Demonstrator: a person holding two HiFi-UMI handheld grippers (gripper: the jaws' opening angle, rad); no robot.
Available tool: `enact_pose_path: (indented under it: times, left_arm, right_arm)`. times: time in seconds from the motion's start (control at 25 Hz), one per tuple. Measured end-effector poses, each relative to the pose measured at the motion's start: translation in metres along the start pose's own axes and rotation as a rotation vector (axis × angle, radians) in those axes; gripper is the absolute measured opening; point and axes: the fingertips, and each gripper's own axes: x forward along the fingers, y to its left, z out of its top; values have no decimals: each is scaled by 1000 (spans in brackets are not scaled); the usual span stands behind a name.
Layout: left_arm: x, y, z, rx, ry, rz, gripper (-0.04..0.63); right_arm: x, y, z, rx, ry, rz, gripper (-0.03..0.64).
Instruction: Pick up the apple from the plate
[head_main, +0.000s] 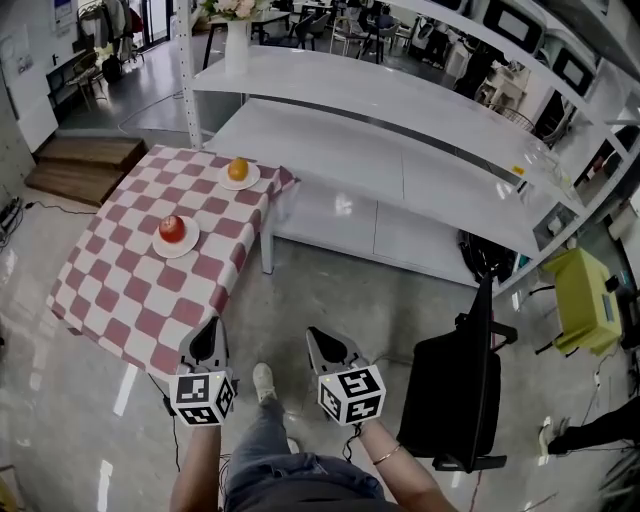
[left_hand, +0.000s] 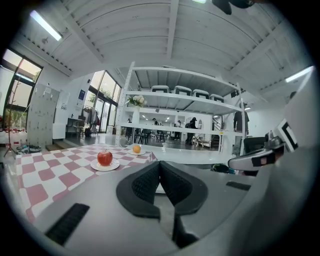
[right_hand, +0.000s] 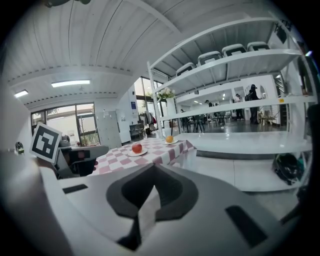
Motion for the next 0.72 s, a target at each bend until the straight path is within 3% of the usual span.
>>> enact_pose_path:
  times: [0.52,0.72]
  left_arm:
    - [119,104,19,-29,8,74,17]
    - [151,146,35,-88,-52,89,17]
  right_arm:
    - [154,-17,43,-23,62,57,9]
    - [220,-7,61,-48,83,108,9]
